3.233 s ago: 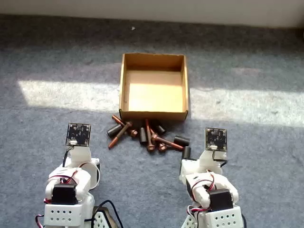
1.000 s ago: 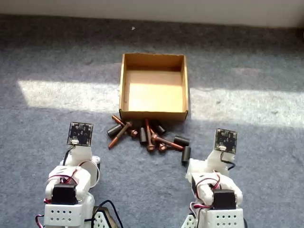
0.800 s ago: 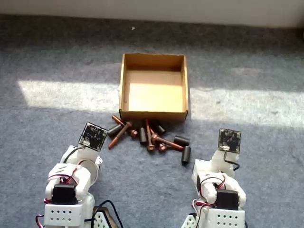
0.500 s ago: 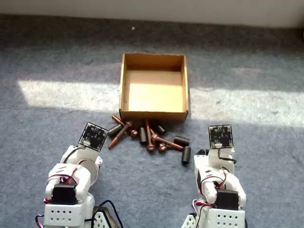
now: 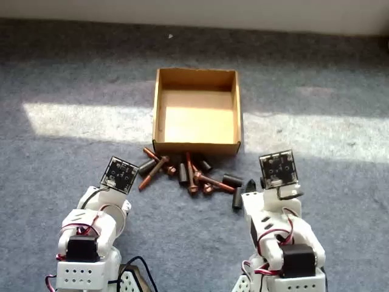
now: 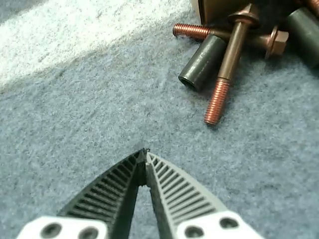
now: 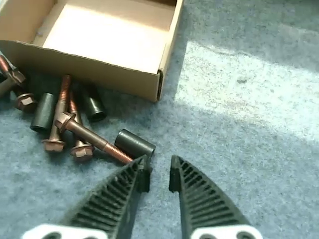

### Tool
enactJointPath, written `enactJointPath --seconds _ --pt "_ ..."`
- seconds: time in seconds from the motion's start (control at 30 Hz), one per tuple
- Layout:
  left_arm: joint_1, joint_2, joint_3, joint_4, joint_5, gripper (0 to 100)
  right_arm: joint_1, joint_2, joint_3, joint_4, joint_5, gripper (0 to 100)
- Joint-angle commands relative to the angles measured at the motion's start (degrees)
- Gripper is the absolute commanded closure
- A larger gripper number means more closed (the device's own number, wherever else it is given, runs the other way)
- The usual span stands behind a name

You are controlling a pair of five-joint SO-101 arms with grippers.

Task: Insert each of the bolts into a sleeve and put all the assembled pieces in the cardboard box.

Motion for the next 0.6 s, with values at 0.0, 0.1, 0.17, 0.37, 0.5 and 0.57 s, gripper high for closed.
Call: enactJointPath --seconds 0.0,0.1,0.17,0.37,0.5,0.57 --pt "0.7 -0.7 0.7 -1.6 0.4 99 -3.2 11.6 -7.4 0.1 -4.0 91.5" --pt "0.7 -0.7 0.8 -1.6 0.4 99 -6.4 21.2 -11.1 0.1 -8.3 91.4" --pt "0.7 -0.7 0.8 -1.6 0.4 99 -8.7 27.4 -12.7 0.1 -11.0 90.6" --pt "0.7 -0.7 1.0 -1.6 0.4 99 -10.9 42.5 -13.3 -7.2 -17.1 83.1" --pt "0.7 -0.7 1.1 -1.6 0.4 99 -10.9 49.5 -13.1 -11.8 -17.5 83.1" --pt "0.7 -0.7 1.1 -1.5 0.4 99 -10.8 52.4 -13.0 -13.6 -17.6 83.1"
